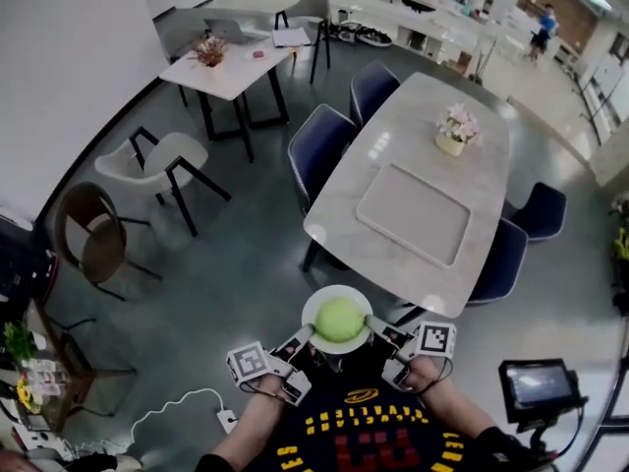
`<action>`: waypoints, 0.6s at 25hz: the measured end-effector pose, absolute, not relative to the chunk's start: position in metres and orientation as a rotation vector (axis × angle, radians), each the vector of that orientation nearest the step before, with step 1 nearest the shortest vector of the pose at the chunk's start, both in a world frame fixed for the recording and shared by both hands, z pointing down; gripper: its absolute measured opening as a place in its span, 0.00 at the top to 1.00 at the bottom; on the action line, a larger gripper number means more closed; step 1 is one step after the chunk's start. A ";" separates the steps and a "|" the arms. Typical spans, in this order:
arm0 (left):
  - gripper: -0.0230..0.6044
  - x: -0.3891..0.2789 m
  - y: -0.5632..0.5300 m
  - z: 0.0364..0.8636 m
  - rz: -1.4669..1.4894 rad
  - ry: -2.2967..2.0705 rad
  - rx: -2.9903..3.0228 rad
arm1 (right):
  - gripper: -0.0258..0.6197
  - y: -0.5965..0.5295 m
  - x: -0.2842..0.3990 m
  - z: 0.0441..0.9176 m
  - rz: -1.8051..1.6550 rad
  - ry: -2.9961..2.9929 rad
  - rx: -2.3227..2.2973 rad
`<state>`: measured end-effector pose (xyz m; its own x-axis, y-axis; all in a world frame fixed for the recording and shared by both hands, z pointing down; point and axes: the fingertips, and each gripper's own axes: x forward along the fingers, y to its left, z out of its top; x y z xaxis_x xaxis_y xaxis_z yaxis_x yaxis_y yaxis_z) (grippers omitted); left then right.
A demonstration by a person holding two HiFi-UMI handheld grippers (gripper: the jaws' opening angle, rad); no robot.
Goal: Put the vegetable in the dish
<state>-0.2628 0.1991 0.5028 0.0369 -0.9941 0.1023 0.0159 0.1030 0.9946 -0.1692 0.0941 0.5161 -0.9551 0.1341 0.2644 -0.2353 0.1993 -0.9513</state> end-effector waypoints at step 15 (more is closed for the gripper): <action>0.94 -0.316 0.086 0.498 -1.049 -1.216 1.175 | 0.93 -0.014 -0.217 0.517 1.910 -2.209 0.136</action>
